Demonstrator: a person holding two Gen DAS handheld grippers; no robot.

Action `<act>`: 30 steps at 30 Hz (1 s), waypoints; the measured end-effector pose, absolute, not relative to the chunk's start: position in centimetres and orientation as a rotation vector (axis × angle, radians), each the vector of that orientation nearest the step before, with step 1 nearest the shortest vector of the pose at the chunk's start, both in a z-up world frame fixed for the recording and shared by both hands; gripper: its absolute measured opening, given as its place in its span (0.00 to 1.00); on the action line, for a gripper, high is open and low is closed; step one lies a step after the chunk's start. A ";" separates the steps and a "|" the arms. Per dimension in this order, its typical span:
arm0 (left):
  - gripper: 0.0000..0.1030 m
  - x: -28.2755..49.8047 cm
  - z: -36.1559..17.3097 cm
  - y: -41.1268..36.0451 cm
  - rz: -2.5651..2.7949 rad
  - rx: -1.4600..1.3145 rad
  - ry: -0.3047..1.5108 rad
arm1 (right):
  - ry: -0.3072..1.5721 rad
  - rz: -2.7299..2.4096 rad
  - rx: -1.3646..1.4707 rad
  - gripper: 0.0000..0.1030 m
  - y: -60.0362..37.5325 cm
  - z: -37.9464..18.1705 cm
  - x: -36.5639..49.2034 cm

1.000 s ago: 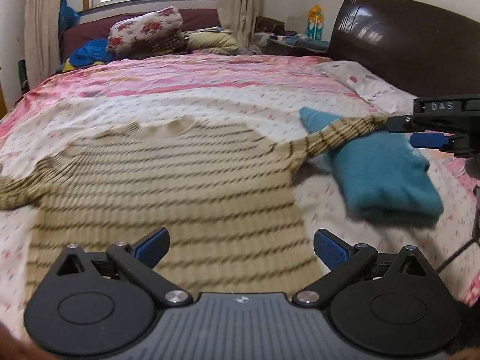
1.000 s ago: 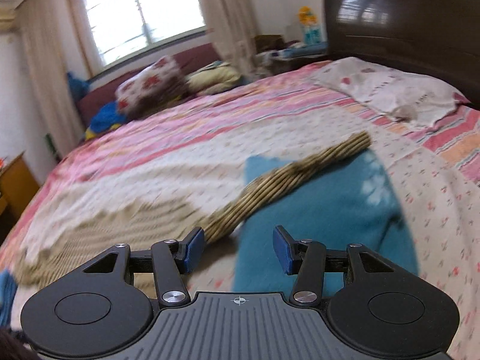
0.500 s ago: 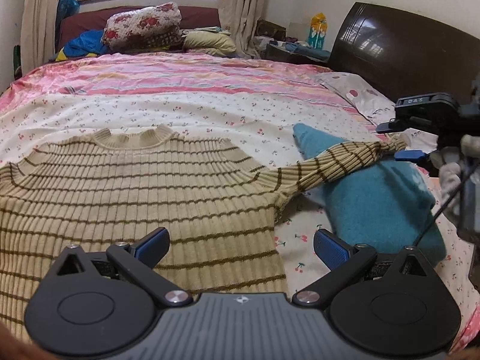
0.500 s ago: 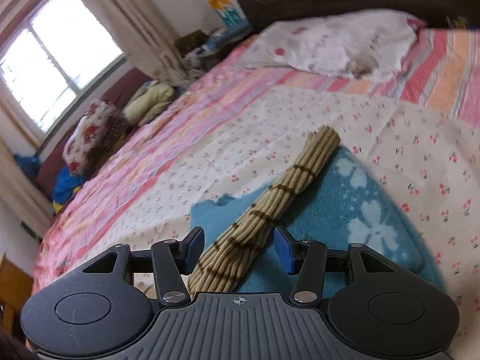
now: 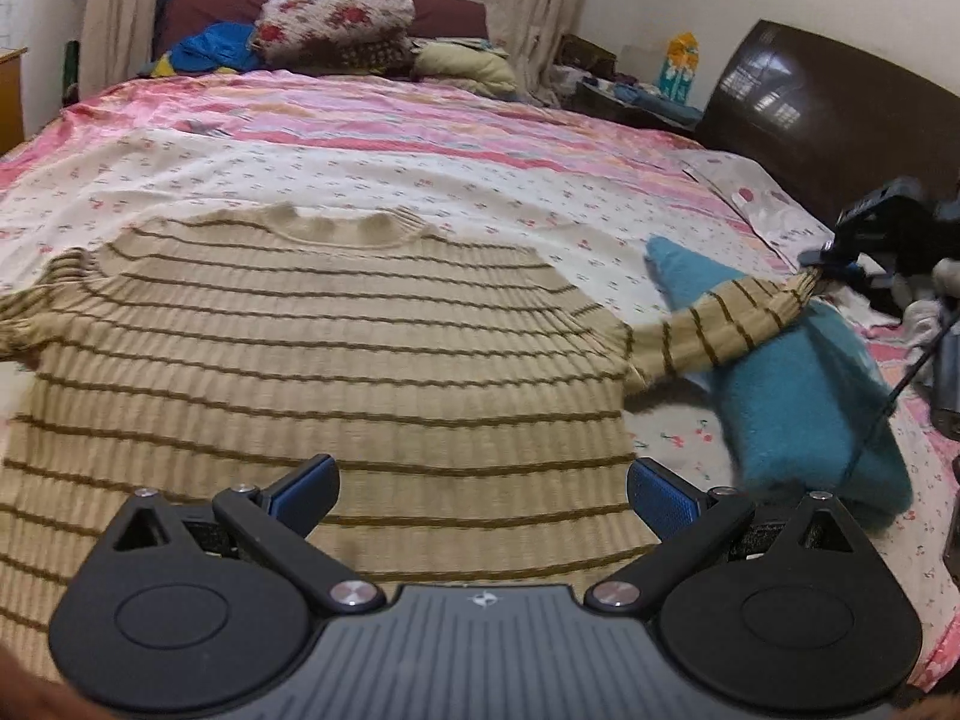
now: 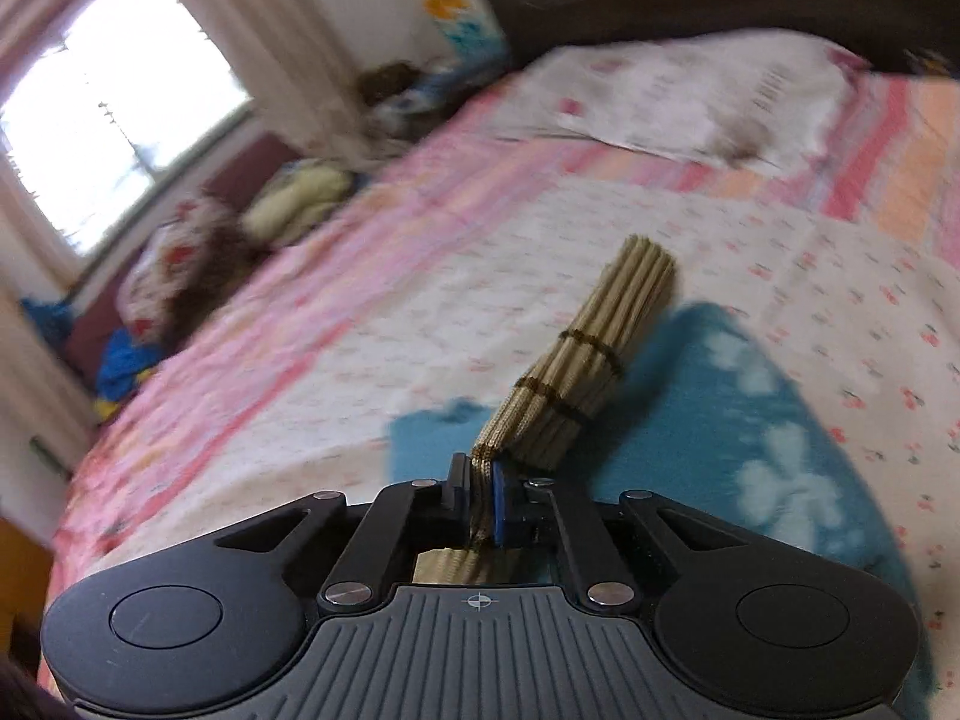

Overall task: Fold small clothes
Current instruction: 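Grasp the beige sweater's sleeve cuff with the right gripper, fold across body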

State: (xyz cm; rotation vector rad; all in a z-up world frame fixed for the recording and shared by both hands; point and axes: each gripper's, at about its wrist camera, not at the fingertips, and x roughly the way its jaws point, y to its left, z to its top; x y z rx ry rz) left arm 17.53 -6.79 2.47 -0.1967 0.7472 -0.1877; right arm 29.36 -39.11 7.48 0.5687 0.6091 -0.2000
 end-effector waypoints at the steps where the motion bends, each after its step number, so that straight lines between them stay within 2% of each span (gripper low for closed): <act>1: 1.00 17.4 2.5 -6.4 -0.180 -0.197 0.742 | 0.600 -0.161 0.545 0.08 -37.8 8.1 29.2; 8: 1.00 16.0 2.6 -1.6 -0.095 -0.209 0.701 | 0.582 0.153 0.418 0.07 -26.0 11.2 28.3; 13: 1.00 15.2 2.5 2.6 -0.025 -0.215 0.679 | 0.611 0.322 0.366 0.07 -17.5 11.3 28.6; 22: 1.00 14.8 1.5 8.2 0.059 -0.256 0.657 | 0.751 0.565 0.065 0.10 -3.8 4.9 28.1; 25: 1.00 14.7 1.2 9.1 0.066 -0.272 0.658 | 0.821 0.639 0.030 0.12 -2.1 2.8 27.4; 30: 1.00 14.5 1.1 10.0 0.065 -0.285 0.655 | 0.813 0.687 -0.074 0.14 -1.7 2.2 25.7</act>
